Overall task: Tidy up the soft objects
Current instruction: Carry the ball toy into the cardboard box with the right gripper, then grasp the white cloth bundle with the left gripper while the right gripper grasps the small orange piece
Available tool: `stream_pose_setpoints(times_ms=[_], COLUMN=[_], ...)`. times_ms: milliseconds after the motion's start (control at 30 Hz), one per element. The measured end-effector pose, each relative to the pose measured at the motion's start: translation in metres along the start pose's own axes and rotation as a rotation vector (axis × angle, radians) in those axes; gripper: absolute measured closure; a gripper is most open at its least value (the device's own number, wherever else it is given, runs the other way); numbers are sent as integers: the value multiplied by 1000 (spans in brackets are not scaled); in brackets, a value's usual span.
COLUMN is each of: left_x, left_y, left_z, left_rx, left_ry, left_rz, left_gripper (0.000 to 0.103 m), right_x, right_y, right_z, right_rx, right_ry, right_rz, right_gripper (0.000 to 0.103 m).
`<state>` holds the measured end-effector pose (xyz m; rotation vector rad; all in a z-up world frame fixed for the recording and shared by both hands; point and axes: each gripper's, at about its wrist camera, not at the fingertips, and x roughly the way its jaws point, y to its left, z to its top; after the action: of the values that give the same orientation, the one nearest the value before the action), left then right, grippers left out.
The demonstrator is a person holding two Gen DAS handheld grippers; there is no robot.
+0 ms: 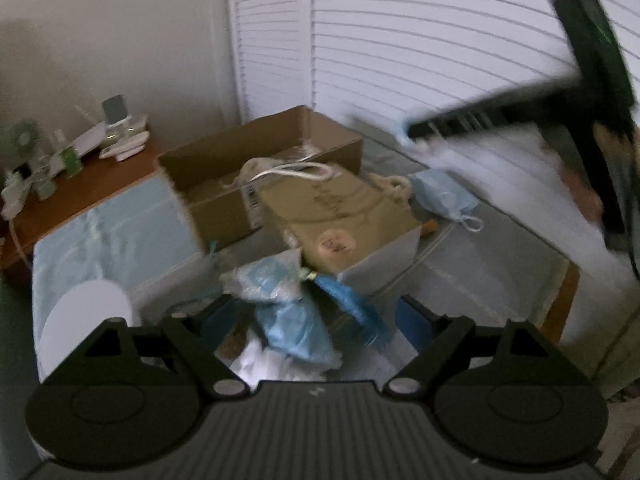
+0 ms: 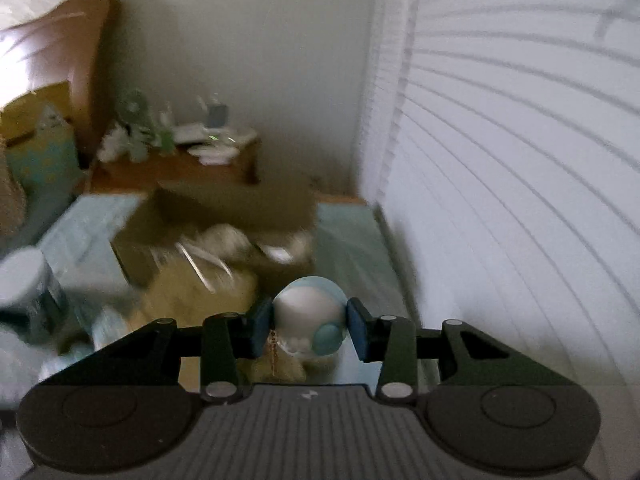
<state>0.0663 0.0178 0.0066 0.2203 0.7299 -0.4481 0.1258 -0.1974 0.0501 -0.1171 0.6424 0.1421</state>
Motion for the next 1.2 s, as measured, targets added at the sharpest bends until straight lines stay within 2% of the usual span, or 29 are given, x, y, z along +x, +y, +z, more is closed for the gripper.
stream_pose_setpoints(times_ms=[100, 233, 367, 400, 500, 533, 600, 733, 833, 967, 1200], left_x=[-4, -4, 1, 2, 7, 7, 9, 13, 16, 17, 27], left_y=[7, 15, 23, 24, 25, 25, 23, 18, 14, 16, 20], left_z=[-11, -19, -27, -28, -32, -33, -33, -36, -38, -42, -49], left_rx=[-39, -67, -97, -103, -109, -103, -88, -59, -31, -54, -69], left_ry=[-4, 14, 34, 36, 45, 42, 37, 43, 42, 34, 61], left_rz=[23, 53, 59, 54, 45, 50, 57, 72, 104, 85, 73], left_gripper=[14, 13, 13, 13, 10, 7, 7, 7, 7, 7, 7], right_x=[24, 57, 85, 90, 91, 87, 79, 54, 35, 14, 12], right_y=[8, 19, 23, 24, 23, 22, 21, 20, 18, 13, 1], right_z=[29, 60, 74, 75, 75, 73, 68, 49, 29, -9, -78], right_rx=[-9, -28, -27, -30, -26, -25, -32, -54, -53, -41, 23], right_ry=[-9, -3, 17, 21, 10, -2, -7, -24, -15, 23, 173], right_rz=[56, 71, 77, 84, 79, 87, 101, 101, 116, 105, 101], right_gripper=[57, 57, 56, 51, 18, 17, 14, 0, 0, 0, 0])
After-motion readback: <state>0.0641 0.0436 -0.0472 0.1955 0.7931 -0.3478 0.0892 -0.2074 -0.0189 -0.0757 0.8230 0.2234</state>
